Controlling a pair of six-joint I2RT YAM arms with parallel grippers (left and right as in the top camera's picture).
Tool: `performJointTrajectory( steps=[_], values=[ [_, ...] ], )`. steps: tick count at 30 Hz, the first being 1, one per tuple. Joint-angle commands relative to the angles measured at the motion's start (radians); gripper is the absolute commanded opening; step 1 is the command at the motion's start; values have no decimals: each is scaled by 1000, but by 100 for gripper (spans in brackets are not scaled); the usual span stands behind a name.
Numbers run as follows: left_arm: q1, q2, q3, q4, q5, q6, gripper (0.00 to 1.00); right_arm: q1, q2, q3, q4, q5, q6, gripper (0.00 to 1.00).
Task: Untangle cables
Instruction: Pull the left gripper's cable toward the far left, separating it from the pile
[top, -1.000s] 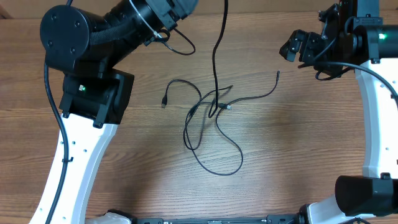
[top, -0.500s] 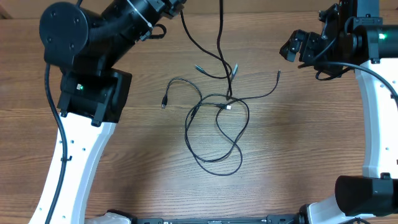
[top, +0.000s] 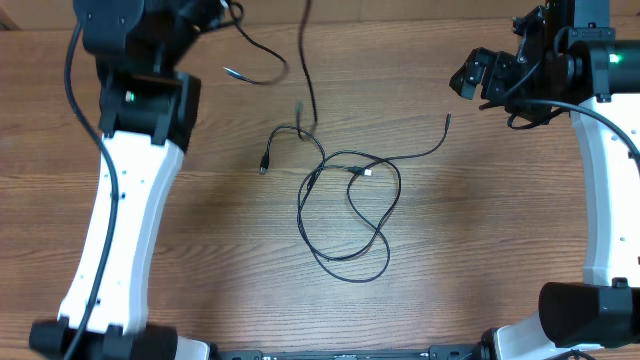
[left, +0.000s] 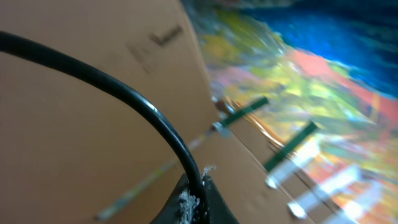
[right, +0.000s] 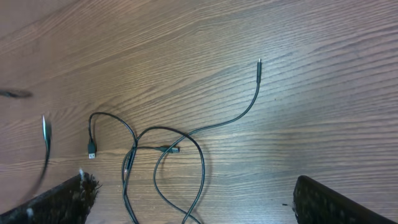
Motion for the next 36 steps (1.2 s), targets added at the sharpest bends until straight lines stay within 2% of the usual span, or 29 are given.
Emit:
performJointTrajectory(
  steps=[1,14,17,24,30,31,32,33,34,36],
  values=[
    [70,50,21,61,-7,40,4,2,-13,24,4,5,0,100],
    [266,206,21,80,-87,42,4,2,-13,24,4,5,0,100],
    [320,245,21,79,-103,104,4,2,-13,24,4,5,0,100],
    [454,339,21,76,-155,368,4,2,-13,24,4,5,0,100],
    [579,449,21,0,-144,392,4,2,-13,24,4,6,0,100],
    [597,468,21,-27,-129,393,8,2,-13,24,4,6,0,100],
    [620,492,21,-61,-98,399,18,2,-13,24,4,6,0,100],
    [632,506,21,-80,-74,407,23,2,-13,24,4,6,0,100],
    [647,521,21,-103,-44,419,36,2,-13,24,4,5,0,100],
    [674,545,21,-154,17,449,38,2,-13,24,4,6,0,100]
  ],
)
